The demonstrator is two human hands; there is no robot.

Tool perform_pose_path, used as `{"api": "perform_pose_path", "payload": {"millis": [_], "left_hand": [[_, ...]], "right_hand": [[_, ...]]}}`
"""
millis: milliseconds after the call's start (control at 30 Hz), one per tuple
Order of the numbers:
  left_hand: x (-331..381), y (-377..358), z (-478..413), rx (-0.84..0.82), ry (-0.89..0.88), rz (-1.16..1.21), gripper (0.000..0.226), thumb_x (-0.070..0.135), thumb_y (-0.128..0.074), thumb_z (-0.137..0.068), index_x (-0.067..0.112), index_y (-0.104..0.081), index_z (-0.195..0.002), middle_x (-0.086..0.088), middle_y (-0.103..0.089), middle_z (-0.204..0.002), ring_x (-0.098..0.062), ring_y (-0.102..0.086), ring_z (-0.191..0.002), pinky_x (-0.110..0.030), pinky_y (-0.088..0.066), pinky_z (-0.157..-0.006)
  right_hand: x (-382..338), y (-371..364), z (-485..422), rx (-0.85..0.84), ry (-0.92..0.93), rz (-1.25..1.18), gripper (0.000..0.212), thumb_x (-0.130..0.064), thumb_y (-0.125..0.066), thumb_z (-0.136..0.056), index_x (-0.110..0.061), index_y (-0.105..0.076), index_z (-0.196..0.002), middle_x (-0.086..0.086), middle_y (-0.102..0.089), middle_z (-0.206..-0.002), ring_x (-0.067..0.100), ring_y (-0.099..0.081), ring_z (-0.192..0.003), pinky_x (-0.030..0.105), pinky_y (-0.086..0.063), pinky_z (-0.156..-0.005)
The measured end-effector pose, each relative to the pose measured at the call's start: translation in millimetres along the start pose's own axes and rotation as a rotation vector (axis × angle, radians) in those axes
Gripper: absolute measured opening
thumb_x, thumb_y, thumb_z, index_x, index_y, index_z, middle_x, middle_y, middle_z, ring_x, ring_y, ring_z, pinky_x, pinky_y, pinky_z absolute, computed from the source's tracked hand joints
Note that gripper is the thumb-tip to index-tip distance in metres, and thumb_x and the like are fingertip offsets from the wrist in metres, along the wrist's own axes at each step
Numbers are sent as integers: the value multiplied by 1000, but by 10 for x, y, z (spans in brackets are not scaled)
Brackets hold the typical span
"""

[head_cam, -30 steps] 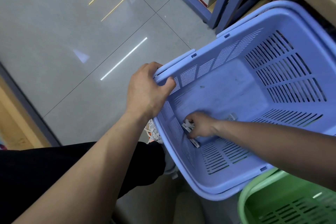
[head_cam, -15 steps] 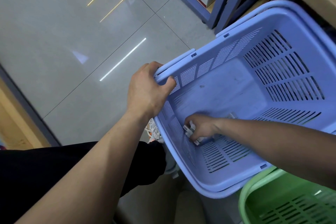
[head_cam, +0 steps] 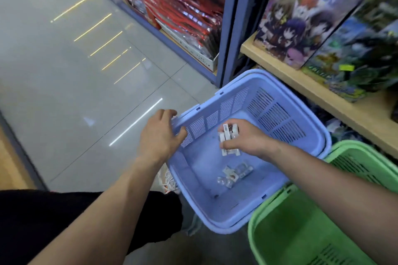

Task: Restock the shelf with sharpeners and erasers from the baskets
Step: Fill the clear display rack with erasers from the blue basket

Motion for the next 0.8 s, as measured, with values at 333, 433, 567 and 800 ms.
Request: {"api": "perform_pose_path", "payload": {"millis": [333,433,567,800], "left_hand": [[2166,531,1191,-422,-470,443,58,41,-85,-79,36,-55,-129,12,-61,-112,-9,-66,-84,-25,-55,-76],[2610,550,1545,-456,-541,588,56,25,-86,-81,41,-58,-126,5,-57,-110,-20,-67,-77,-12,-49,-66],[2836,389,1737,-467,-511,698,50,14,-84,-82,50,-66,-112,3,-56,-108,-30,-67,-73,-30,-58,-67],[2916,85,1638,-499,-267,853,39,9,-81,-82,30,-64,-110,4,-69,-105,-40,-72,-83,-60,-57,-84]], "right_hand": [[-409,909,2037,210,123,-507,35,4,-78,-79,-9,-64,-109,8,-67,-87,20,-64,-75,31,-52,-66],[-371,1001,2512,229,137,-684,42,-6,-75,-76,-7,-61,-115,12,-69,-95,24,-66,-82,36,-56,-71],[-210,1076,2807,299,146,-865,46,-9,-67,-81,-2,-59,-126,21,-70,-110,31,-67,-96,45,-57,-85],[4,1180,2783,368,145,-944,33,2,-58,-94,-6,-63,-125,17,-72,-118,30,-71,-100,41,-61,-81]]}}
Point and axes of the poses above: each hand's wrist, its own z-axis away from the middle knuckle, its own y-axis out of the back of the hand, x = y × z, the point moved 6 cm from there along -z, towards the middle knuckle
